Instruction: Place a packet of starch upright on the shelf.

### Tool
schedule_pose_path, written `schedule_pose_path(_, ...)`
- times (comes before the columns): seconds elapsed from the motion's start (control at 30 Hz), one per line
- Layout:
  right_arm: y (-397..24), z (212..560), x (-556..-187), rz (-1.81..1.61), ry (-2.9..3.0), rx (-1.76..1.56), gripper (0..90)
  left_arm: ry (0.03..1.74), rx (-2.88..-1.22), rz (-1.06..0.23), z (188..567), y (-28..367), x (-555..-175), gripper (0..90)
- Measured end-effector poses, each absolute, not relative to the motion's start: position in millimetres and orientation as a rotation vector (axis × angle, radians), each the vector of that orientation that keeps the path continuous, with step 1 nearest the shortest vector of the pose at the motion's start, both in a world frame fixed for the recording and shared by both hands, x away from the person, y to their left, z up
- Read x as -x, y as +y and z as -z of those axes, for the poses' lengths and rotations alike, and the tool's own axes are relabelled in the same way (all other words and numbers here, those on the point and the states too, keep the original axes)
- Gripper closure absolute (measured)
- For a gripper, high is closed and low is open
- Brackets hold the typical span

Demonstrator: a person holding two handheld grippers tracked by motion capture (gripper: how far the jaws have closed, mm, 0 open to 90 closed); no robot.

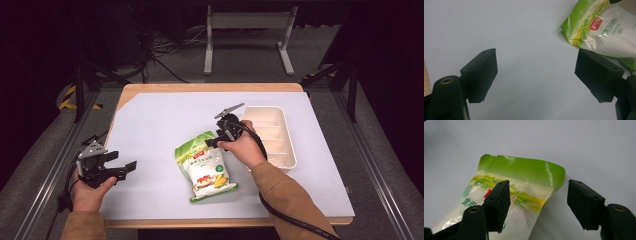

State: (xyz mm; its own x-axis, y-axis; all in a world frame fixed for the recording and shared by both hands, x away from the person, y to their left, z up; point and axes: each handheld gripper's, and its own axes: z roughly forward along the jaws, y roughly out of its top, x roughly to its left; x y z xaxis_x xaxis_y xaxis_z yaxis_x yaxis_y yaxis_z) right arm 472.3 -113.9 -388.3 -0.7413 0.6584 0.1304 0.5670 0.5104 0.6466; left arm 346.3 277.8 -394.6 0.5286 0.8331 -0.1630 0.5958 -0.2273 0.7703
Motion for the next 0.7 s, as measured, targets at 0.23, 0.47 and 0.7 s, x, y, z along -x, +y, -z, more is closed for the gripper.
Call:
schedule_pose_path(0.23, -112, 395, -474, -0.966, 2.634, -1.138, 37.0, 1.166, -1.937, -0.362, 396, 277, -347, 18.9)
schedule_pose_path(0.47, -111, 399, -476, -0.943, 2.664, -1.181, 38.0, 1.163, -1.941, -0.364, 396, 277, -347, 18.8)
schedule_pose_path(0.7, -104, 406, -476, -0.939, 2.73, -1.183, 37.8, 1.161, -1.94, -0.365, 396, 276, -347, 18.7)
